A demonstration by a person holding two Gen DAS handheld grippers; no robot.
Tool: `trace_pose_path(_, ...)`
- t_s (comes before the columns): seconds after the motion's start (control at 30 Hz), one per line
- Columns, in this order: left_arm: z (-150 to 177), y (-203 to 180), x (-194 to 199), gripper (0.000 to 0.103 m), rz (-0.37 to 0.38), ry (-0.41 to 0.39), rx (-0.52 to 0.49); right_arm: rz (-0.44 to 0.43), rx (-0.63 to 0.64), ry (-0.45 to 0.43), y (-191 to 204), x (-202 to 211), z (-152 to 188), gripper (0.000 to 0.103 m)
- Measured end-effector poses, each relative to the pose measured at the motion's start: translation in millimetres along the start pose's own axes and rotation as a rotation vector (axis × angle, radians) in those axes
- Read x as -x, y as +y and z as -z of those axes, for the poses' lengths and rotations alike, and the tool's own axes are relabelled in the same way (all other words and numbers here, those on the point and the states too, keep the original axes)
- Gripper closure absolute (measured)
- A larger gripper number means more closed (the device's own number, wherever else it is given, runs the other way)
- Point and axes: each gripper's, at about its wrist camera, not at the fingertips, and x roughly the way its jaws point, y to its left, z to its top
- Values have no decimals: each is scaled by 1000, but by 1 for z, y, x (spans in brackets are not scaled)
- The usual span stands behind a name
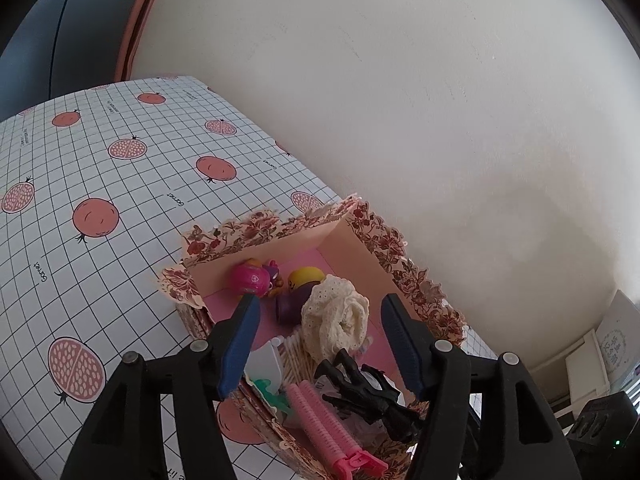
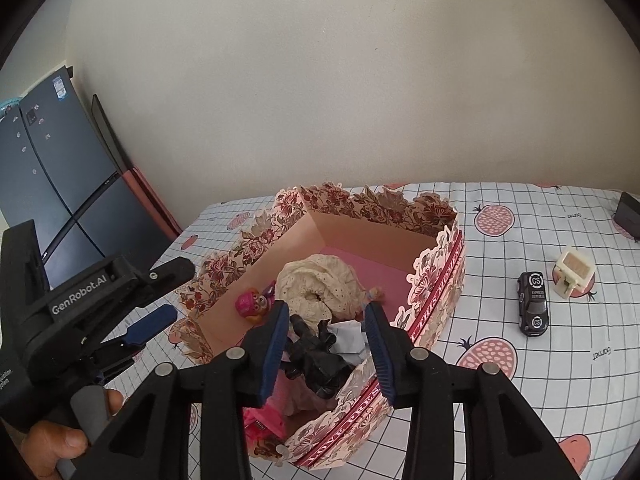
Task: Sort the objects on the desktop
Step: 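Open the right tool to release the robot figure while the left tool releases the lace, then withdraw both tools from the box toward the black toy car and white frame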
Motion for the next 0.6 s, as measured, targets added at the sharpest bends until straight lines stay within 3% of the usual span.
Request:
trace_pose_path(0.23,-14,16,31,39,-44,-98,77,12,-53,-35,-17,14,-8,60)
trace_pose_path(0.5,-16,-2,45,38,-54,-129,46,48,-85,-77,-39,38,-17,60)
trace_pose_path(0.57,-17,-8,50,27,-62,-143,35,69,-106,-91,-48,45,-18,41)
trace_pose_path(0.6,-16,-11,52,26,-68,-153,28,73,-119,-99,-54,49,-18,38)
